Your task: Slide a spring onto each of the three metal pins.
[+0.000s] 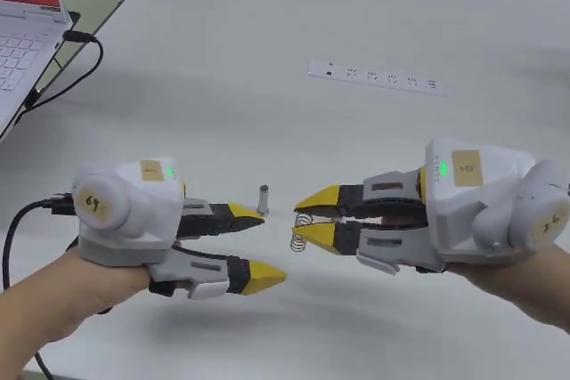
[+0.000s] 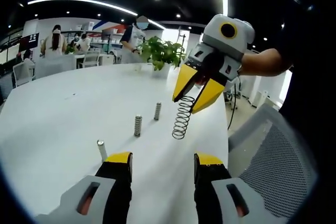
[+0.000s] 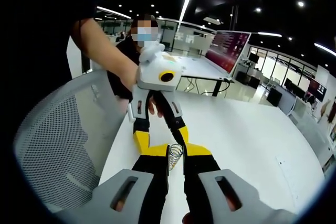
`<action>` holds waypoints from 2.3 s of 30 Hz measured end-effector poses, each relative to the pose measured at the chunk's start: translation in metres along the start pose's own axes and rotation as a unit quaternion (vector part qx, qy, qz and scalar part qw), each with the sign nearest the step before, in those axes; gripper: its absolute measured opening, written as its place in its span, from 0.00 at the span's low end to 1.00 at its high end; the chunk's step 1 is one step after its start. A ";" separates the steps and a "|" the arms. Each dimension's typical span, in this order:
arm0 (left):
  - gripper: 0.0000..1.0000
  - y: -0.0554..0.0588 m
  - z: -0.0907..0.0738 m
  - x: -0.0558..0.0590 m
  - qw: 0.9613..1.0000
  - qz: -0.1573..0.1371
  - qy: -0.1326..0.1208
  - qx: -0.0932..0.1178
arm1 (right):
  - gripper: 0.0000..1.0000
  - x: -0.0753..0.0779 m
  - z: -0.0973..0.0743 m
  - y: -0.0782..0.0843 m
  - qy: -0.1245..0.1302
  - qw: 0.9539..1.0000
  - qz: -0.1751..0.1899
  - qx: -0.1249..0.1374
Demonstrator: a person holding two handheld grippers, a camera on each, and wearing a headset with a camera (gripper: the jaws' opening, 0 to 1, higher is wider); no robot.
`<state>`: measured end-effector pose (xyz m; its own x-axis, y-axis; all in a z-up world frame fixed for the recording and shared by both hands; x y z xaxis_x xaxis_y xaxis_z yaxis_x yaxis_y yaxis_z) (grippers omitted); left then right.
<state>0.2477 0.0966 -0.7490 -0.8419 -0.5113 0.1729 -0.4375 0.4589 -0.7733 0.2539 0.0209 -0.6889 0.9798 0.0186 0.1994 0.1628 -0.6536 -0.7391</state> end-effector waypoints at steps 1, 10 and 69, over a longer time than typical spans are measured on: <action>0.45 0.001 -0.001 -0.001 1.000 -0.003 -0.003 0.000 | 0.07 0.000 0.000 0.000 0.000 1.000 0.001 0.000; 0.66 0.009 -0.017 -0.017 0.999 -0.019 -0.045 0.012 | 0.07 0.005 0.001 0.005 0.007 1.000 0.011 -0.006; 0.98 0.033 -0.044 -0.025 0.995 -0.036 -0.087 0.031 | 0.07 0.076 0.049 -0.012 0.044 0.998 0.022 -0.027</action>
<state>0.2406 0.1566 -0.7519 -0.7393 -0.6616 0.1255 -0.4702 0.3738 -0.7995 0.3322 0.0672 -0.6969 0.9714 -0.0751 0.2252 0.1116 -0.6927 -0.7125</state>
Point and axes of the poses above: the centre of the closed fingertips' face, and the gripper's own axes: z roughly forward along the fingers, x roughly to its right, y roughly out of its underside, the point moved 4 cm from there along -z, roughly backward along the fingers, and after that the axes turned 14 degrees about -x, right-handed, at the moved point
